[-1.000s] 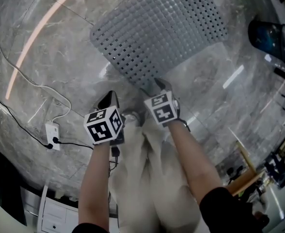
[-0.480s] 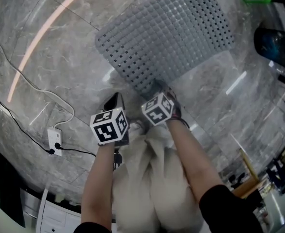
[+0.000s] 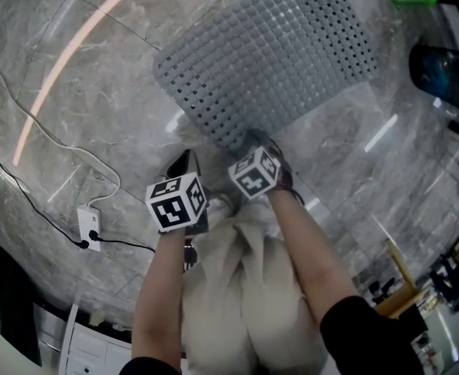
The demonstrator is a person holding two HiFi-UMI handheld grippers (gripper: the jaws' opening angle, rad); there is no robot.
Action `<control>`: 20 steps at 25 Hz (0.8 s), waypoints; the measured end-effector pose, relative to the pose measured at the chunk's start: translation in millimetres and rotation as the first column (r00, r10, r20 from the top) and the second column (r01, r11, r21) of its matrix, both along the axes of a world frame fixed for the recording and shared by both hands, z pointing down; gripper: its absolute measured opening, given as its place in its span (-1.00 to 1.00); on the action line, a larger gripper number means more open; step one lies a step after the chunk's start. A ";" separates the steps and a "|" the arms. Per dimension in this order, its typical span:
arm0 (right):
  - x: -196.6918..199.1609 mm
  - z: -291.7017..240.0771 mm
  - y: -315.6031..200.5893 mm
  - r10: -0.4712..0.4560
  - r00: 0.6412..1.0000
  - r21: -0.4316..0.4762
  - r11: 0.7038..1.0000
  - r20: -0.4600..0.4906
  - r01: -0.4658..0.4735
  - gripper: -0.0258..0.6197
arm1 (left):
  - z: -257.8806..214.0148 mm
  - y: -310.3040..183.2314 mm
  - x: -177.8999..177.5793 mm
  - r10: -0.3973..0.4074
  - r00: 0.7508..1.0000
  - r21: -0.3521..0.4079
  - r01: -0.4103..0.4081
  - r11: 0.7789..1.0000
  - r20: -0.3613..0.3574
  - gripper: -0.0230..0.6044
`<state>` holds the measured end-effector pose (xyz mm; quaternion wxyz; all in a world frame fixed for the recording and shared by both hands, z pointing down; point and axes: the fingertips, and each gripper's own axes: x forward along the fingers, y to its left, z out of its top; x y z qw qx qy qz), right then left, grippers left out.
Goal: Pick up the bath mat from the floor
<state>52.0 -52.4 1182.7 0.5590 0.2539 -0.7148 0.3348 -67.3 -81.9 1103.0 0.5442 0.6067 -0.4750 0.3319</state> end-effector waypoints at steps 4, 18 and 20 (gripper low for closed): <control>16.7 -9.1 -14.5 -0.020 0.997 0.056 0.998 -0.076 0.024 -0.35 | -5.3 0.6 -0.3 0.001 1.000 -0.015 -0.001 1.000 0.004 -0.92; 37.9 -89.6 -31.4 0.063 0.991 0.051 0.997 -0.116 -0.057 -0.74 | -70.5 0.5 5.6 0.033 0.999 -0.045 -0.033 0.998 0.003 -0.92; 39.0 -103.1 -27.5 0.066 0.990 0.038 0.997 -0.121 -0.062 -0.74 | -81.6 2.0 3.9 0.033 0.999 -0.053 -0.032 0.998 0.005 -0.92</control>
